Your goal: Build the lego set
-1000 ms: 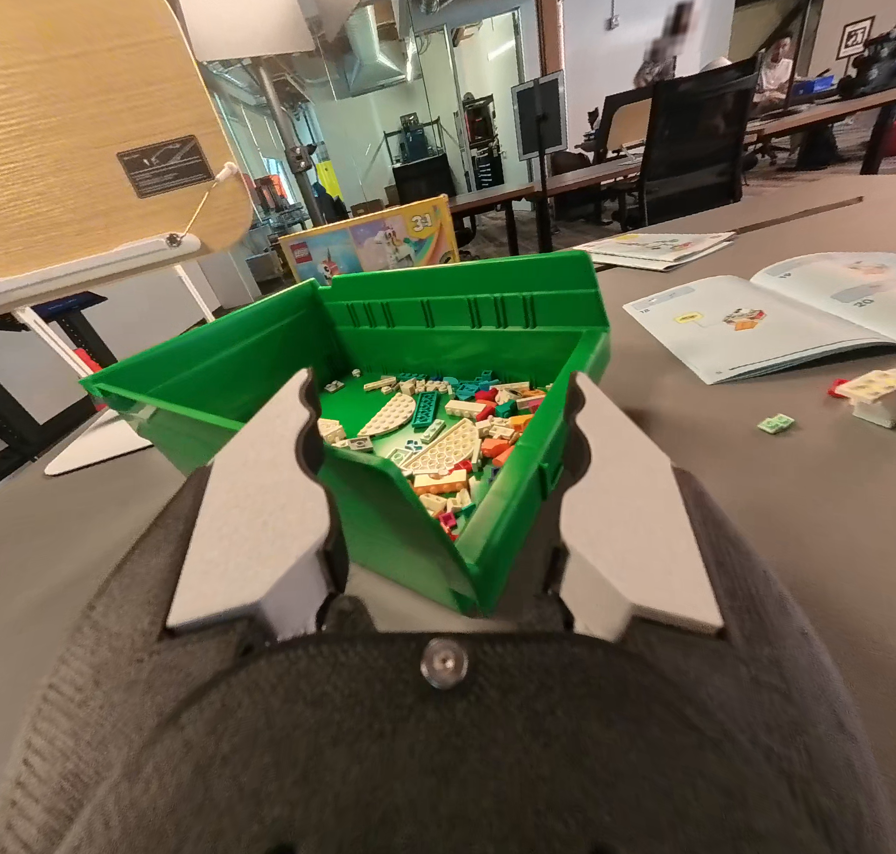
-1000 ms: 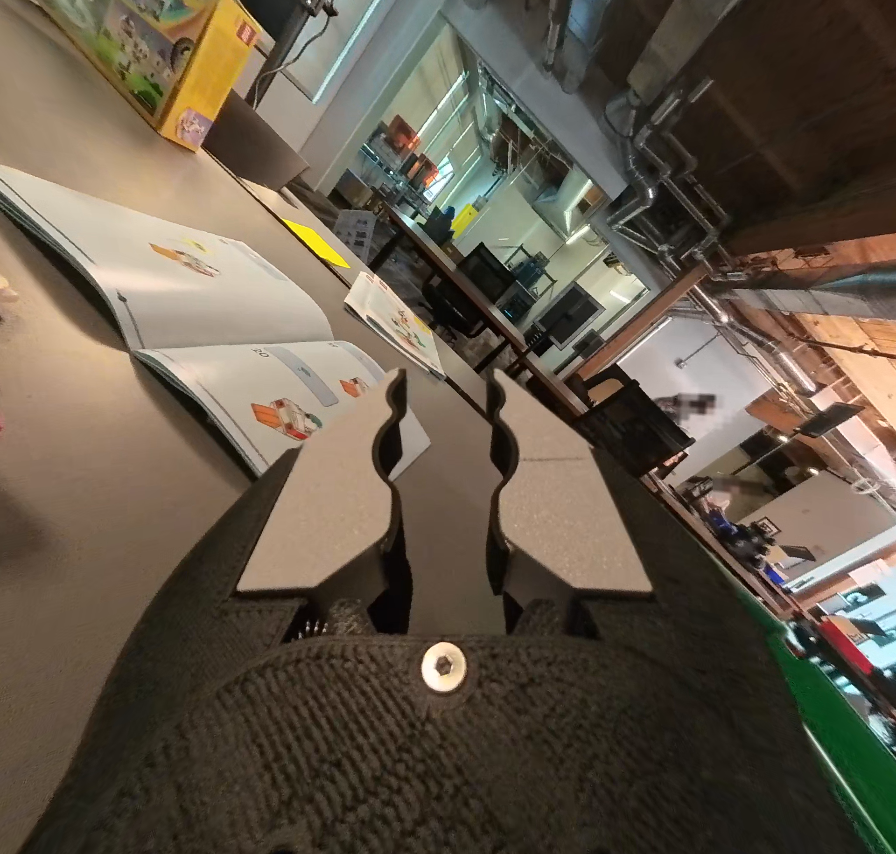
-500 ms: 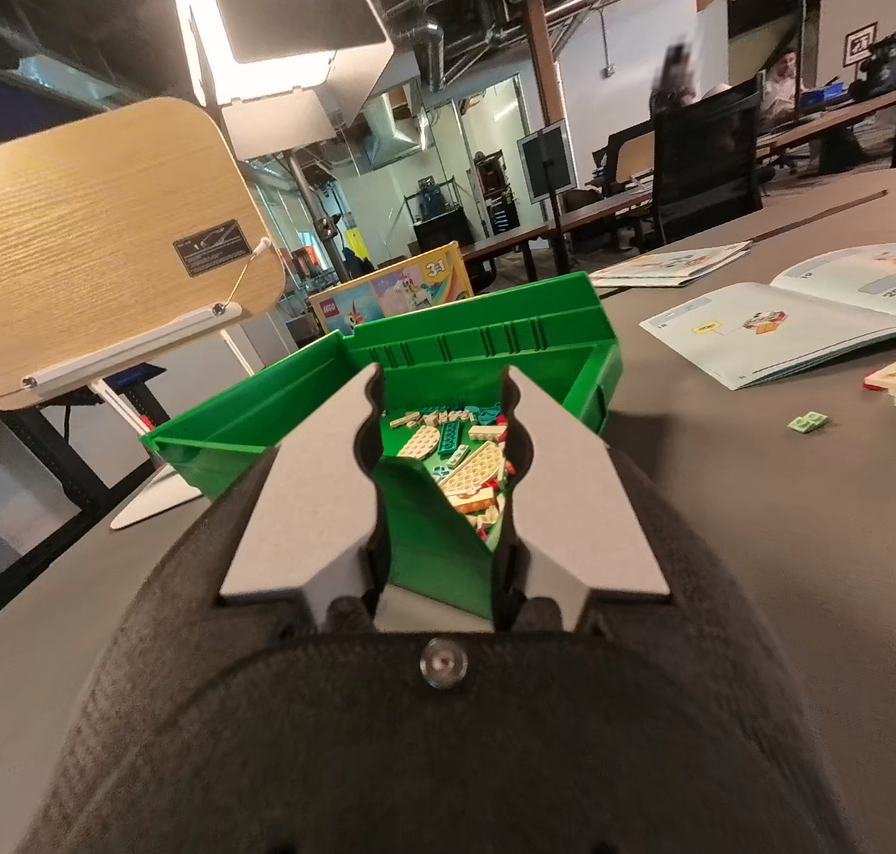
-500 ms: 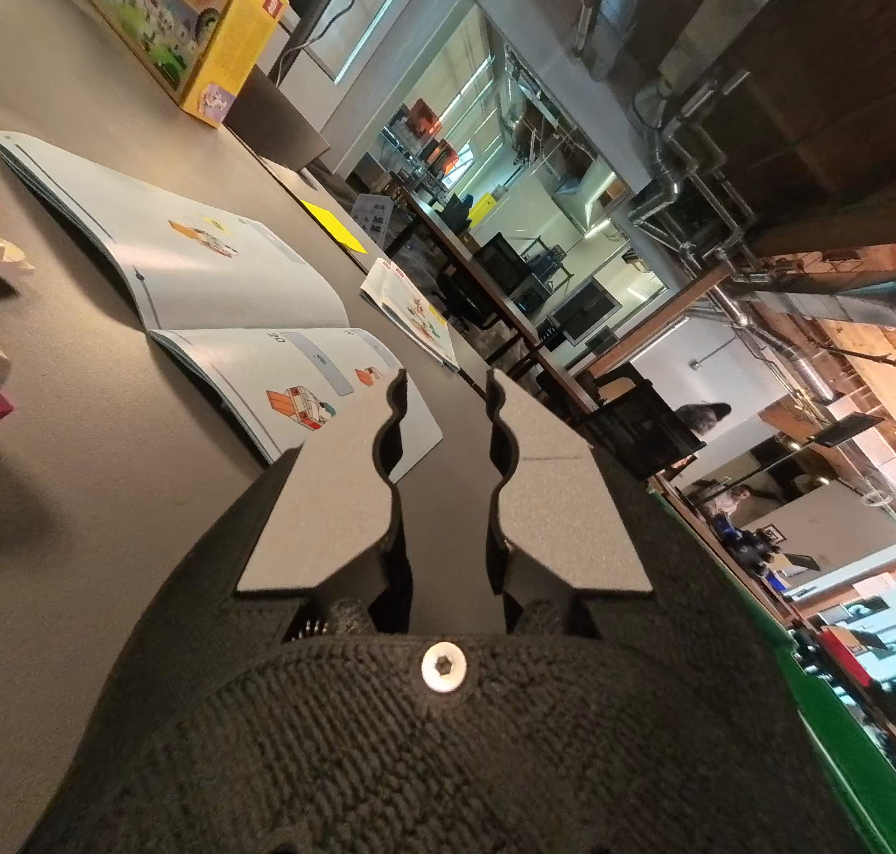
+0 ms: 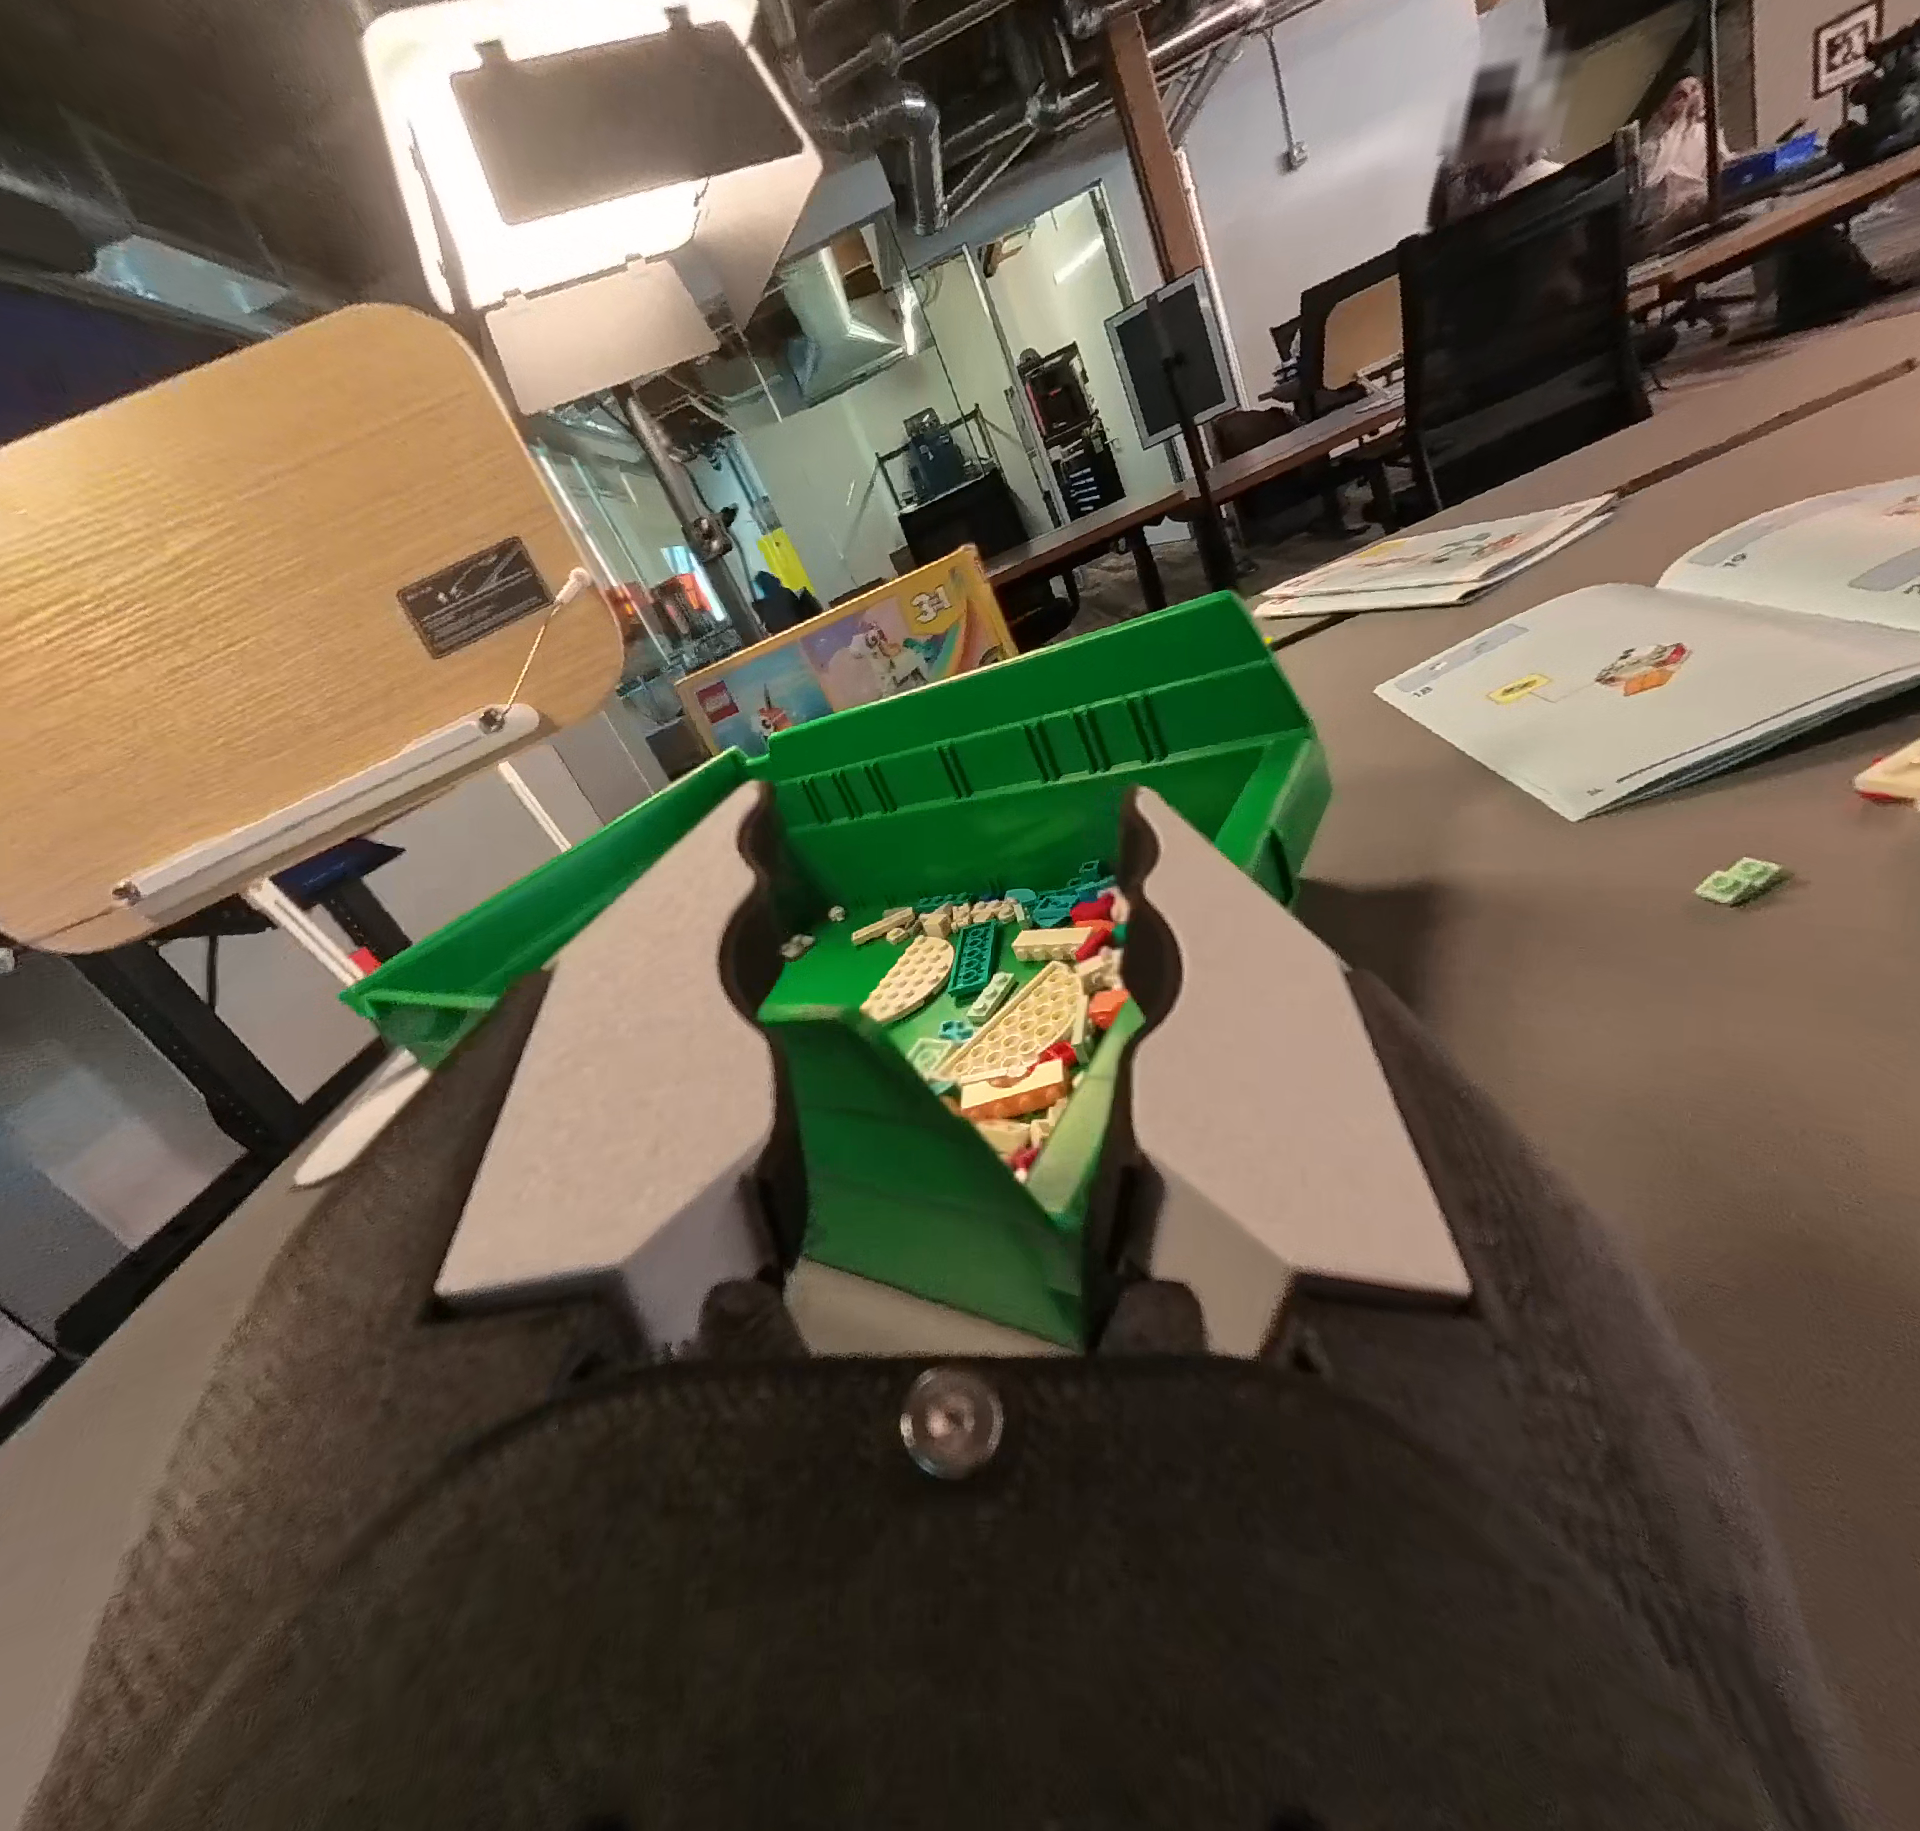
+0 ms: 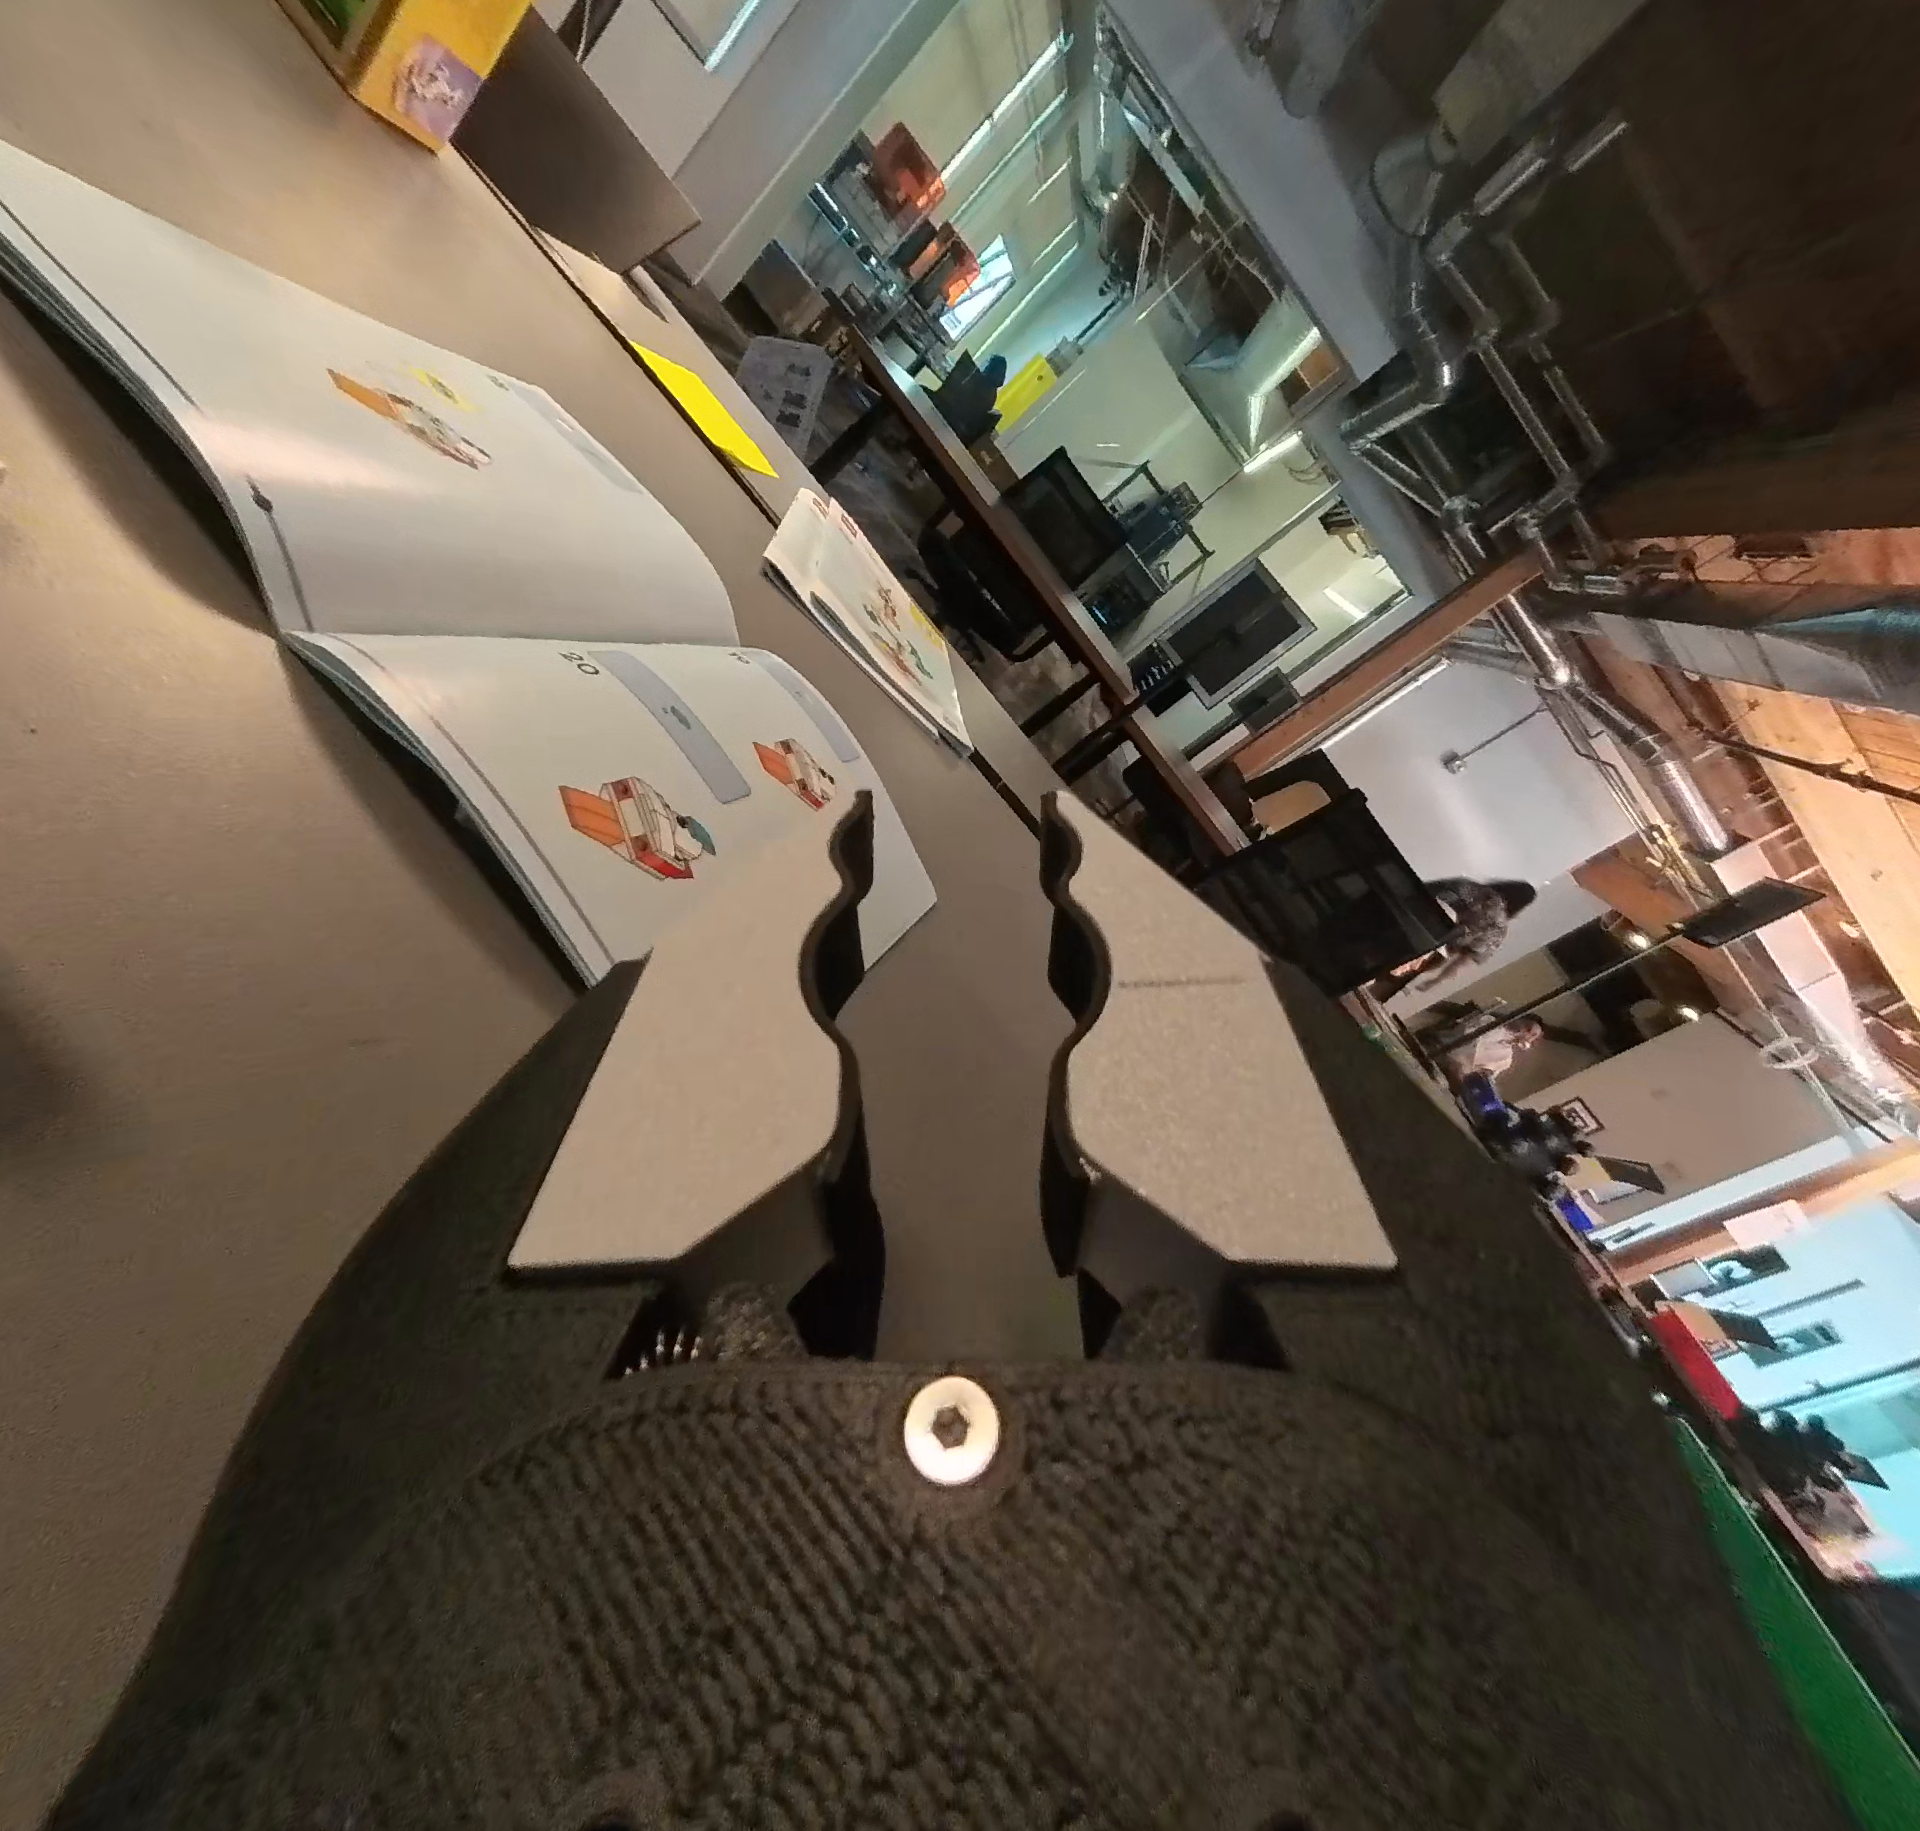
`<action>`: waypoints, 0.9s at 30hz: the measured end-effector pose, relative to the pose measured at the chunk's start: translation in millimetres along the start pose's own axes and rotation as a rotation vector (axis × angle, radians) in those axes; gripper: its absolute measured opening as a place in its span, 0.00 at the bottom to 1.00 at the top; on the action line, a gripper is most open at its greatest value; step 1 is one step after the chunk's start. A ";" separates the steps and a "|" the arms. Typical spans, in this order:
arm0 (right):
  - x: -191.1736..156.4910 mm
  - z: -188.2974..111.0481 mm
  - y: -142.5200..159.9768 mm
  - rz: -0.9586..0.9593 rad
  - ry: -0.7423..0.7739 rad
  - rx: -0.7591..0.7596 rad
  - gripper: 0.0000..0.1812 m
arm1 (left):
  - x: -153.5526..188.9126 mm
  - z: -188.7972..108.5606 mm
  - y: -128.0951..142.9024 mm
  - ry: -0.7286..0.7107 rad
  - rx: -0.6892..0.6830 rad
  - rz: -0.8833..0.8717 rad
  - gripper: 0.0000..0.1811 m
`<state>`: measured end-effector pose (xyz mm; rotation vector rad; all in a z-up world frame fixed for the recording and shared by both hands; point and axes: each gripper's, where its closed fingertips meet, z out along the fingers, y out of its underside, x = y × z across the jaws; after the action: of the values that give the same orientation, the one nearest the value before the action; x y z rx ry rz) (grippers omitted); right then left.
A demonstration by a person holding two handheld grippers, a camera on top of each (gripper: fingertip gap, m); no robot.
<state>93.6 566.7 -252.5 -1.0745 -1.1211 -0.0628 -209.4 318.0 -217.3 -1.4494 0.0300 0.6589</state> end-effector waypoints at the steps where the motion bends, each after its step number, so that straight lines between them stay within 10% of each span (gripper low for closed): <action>1: 0.3 0.1 0.5 0.002 0.001 -0.002 0.17 | 3.0 0.4 -0.7 0.007 0.001 0.023 0.37; 17: 1.5 -0.3 -0.5 0.014 0.002 0.008 0.16 | 15.7 -4.5 -13.3 0.046 0.068 0.146 0.46; 21: -2.5 -1.1 -2.3 -0.023 -0.005 0.010 0.16 | 29.8 -8.9 -28.6 0.242 0.093 0.423 0.44; 27: -2.0 0.1 -2.1 0.001 -0.012 0.014 0.16 | 7.2 -14.4 -44.6 0.760 -0.094 0.392 0.54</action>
<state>91.5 564.7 -252.6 -1.0639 -1.1298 -0.0474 -179.0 308.6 -182.2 -1.7302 0.9009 0.3860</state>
